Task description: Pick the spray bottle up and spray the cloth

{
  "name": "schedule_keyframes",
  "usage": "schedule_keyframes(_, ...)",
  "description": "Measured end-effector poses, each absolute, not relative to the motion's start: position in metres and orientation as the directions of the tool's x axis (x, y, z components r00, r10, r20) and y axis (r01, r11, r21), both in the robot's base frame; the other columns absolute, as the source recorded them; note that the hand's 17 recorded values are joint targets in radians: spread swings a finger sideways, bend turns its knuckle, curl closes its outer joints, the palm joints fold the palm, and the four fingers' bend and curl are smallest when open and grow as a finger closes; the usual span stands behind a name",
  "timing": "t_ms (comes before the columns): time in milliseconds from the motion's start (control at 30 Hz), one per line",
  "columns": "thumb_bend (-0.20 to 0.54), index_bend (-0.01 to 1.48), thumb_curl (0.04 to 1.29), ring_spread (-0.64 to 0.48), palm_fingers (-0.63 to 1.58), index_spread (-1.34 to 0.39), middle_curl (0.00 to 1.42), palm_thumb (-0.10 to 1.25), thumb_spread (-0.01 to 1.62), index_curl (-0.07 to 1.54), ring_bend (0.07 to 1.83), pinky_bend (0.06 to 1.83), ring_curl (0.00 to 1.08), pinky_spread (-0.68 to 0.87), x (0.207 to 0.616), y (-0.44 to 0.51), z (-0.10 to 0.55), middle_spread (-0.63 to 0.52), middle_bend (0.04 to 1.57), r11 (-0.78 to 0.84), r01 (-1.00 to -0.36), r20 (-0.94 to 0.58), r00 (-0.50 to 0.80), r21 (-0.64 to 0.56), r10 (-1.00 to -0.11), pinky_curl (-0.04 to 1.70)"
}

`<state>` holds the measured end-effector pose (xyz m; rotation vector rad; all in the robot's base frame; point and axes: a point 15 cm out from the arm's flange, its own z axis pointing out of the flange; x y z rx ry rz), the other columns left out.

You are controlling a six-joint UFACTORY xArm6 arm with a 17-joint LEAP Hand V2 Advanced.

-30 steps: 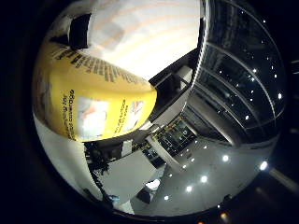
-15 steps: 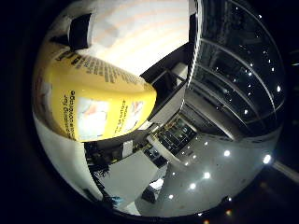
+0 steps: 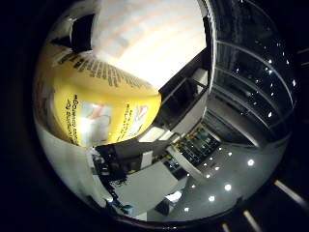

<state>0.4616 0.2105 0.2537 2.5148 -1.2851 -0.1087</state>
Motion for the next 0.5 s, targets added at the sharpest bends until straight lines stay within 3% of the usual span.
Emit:
schedule_keyframes(267,-0.014,1.11,0.79,-0.17,1.18,-0.22,0.61,1.09,0.90,0.80,1.50,1.02,0.60,-0.18,0.449,0.272,0.302,-0.10,1.38,-0.547,-0.827,-0.240,0.510,0.126,-0.826,1.37)
schedule_keyframes(500,-0.012,1.11,0.79,-0.17,1.18,-0.22,0.61,1.10,0.89,0.80,1.50,1.02,0.60,-0.18,0.467,0.305,0.348,-0.10,1.38,-0.499,-0.865,-0.502,0.458,-0.061,-0.733,1.37)
